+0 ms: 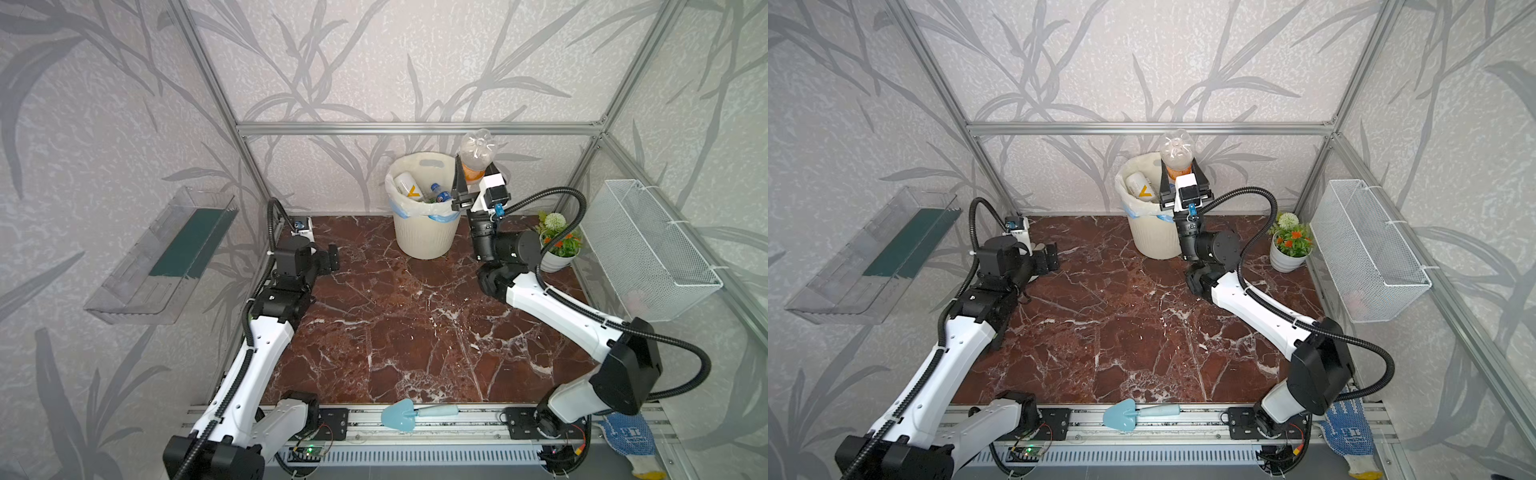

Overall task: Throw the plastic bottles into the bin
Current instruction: 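Lift the orange-capped bottle over the bin with the right gripper and release it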

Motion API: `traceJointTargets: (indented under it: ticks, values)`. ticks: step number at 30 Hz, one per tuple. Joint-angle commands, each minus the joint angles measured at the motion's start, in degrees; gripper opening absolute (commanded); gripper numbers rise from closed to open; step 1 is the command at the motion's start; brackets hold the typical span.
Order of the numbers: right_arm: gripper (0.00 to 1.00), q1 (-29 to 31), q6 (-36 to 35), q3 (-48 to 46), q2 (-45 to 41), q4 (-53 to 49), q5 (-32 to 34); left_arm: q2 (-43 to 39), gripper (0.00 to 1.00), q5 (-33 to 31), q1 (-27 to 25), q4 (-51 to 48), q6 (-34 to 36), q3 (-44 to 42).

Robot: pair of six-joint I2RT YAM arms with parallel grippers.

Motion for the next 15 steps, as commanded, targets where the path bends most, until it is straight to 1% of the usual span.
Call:
traceJointTargets:
  ticks: [1,2,3,4,5,6,7,8,10,12,13,14,15]
  values:
    - [0.52,-1.27,0.76,4.42,3.73,3.97,-0.53,-1.24,0.94,-0.05,0.43,0.83,0.88,0.03]
    - [0.52,-1.66,0.21,6.74,4.92,1.33,0.69,-1.25,0.94,-0.09,0.36,0.83,0.95,0.00]
    - [0.51,-1.97,0.47,9.34,5.79,-4.36,2.58,-1.26,0.94,-0.01,0.43,0.78,0.88,-0.02]
    - [0.52,-2.74,2.68,14.07,6.22,-16.16,4.70,-1.19,0.94,0.09,0.36,0.76,0.88,0.05]
    - [0.56,-4.52,8.24,23.36,7.32,-37.30,4.42,-1.02,0.94,0.11,0.39,0.63,0.96,0.13]
    - [0.62,-7.17,14.94,36.73,10.96,-61.98,-1.15,-0.98,0.94,0.09,0.38,0.44,0.97,0.23]
    - [0.63,-9.93,22.27,54.28,17.62,-84.50,-6.12,-0.99,0.94,-0.05,0.41,0.30,0.97,0.34]
    - [0.62,-11.60,25.22,65.78,24.37,-95.58,-9.24,-0.91,0.94,-0.09,0.43,0.23,0.96,0.37]
    - [0.67,-13.69,27.69,78.31,32.57,-104.37,-15.27,-0.93,0.94,0.23,0.43,0.11,0.83,0.59]
    - [0.70,-14.62,30.37,87.64,38.77,-111.12,-15.86,-0.97,0.94,0.62,0.42,0.04,0.72,0.73]
    - [0.76,-14.73,30.81,91.67,41.06,-113.56,-14.96,-0.97,0.94,0.70,0.42,-0.10,0.71,0.75]
    - [0.91,-14.77,30.99,94.22,42.64,-114.81,-14.47,-1.00,0.94,0.58,0.43,-0.22,0.77,0.77]
    - [0.96,-14.81,31.25,95.28,43.26,-115.23,-14.06,-1.05,0.94,0.41,0.44,-0.28,0.84,0.83]
